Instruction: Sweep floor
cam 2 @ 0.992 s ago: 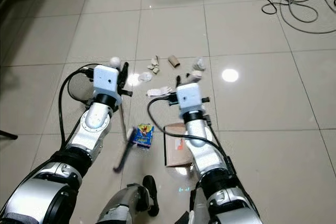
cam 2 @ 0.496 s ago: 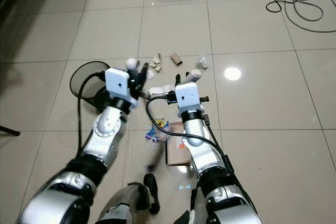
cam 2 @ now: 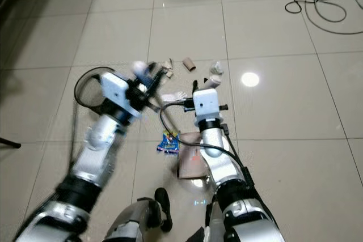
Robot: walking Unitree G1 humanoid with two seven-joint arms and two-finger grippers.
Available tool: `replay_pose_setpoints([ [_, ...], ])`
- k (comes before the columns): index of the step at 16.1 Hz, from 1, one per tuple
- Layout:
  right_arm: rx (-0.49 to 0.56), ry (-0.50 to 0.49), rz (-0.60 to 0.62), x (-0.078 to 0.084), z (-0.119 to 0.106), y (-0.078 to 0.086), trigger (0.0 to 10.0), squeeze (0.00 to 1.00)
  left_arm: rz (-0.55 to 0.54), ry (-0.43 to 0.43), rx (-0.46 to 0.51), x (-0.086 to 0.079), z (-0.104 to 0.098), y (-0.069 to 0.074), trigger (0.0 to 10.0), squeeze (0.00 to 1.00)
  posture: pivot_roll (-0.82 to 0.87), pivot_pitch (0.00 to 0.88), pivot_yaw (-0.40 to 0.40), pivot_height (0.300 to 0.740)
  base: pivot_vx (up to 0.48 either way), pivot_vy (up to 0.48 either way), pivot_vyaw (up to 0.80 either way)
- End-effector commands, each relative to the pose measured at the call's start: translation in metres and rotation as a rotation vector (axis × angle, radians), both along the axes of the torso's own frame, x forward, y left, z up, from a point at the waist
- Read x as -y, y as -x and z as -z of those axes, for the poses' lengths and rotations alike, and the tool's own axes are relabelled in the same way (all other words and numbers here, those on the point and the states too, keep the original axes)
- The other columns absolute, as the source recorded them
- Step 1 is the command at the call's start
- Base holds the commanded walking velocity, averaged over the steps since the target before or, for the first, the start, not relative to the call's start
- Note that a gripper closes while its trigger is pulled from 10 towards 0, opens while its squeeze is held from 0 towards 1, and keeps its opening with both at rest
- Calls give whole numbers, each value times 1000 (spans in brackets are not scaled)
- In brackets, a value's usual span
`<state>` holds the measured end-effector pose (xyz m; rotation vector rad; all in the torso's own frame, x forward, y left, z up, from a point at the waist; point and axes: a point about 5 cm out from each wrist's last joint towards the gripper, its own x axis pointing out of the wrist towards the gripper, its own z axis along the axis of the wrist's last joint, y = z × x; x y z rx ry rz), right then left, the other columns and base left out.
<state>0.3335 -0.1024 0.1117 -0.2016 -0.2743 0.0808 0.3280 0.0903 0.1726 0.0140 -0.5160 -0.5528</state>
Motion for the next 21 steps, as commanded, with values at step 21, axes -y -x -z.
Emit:
replay_pose_setpoints([
  [21, -89, -17, -45, -11, 28, 42, 10000, 0, -213, -104, -200, 26, 50, -19, 10000, 0, -79, 353, 167, 740, 0, 0, 0],
])
